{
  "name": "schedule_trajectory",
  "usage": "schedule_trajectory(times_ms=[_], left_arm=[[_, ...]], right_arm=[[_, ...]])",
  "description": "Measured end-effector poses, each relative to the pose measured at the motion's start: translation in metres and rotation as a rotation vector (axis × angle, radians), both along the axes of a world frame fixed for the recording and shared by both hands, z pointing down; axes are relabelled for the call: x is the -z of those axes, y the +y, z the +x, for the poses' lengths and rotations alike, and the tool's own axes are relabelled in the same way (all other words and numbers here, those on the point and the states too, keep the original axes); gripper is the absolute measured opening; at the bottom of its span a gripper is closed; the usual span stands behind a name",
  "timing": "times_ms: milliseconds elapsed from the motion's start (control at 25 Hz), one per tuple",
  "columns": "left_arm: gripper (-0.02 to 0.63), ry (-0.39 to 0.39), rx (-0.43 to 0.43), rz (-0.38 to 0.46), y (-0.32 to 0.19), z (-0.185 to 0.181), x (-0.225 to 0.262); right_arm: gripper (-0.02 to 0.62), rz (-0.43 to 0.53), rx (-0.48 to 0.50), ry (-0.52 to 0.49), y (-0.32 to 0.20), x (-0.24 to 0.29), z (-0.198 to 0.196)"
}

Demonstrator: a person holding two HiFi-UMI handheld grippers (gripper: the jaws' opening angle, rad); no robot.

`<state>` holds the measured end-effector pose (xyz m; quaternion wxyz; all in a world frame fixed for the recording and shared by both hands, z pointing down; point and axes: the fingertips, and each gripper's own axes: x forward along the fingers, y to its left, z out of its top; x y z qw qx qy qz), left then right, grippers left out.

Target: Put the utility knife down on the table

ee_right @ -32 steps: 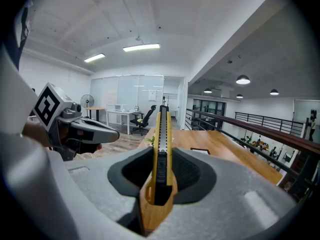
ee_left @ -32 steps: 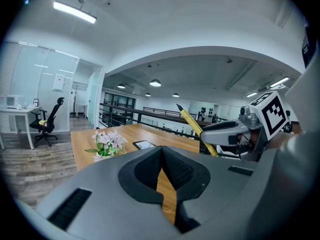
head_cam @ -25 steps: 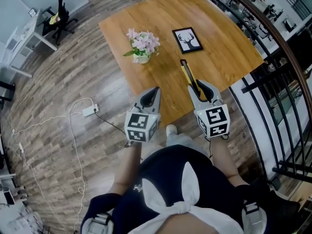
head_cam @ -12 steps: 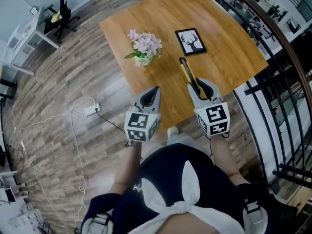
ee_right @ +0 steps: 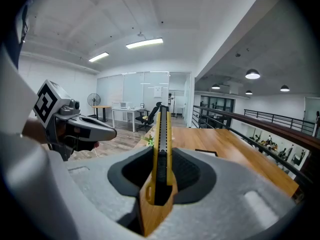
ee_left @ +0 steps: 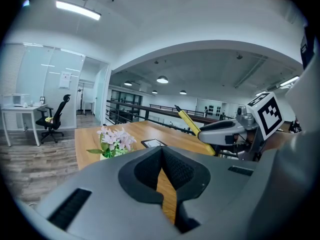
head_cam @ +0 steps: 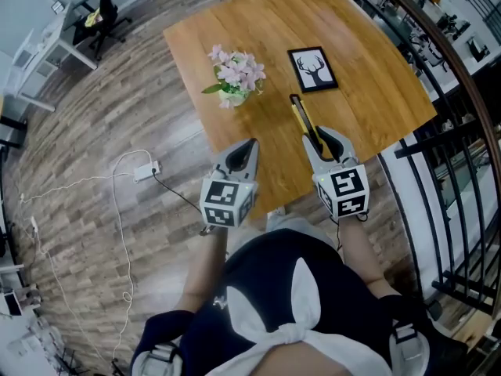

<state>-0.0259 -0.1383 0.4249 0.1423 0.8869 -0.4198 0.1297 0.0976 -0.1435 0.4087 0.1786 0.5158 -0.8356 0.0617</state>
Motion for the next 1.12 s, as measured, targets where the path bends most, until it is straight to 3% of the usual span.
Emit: schedule_trajectory(times_ms=[1120], left_arm=[[0.017,-0.008,0.055,-0.047,-0.039,0.0,-0.025]], right_arm=[[0.114,-0.083,0.065,0.024,-0.041,-0.042,-0.001]])
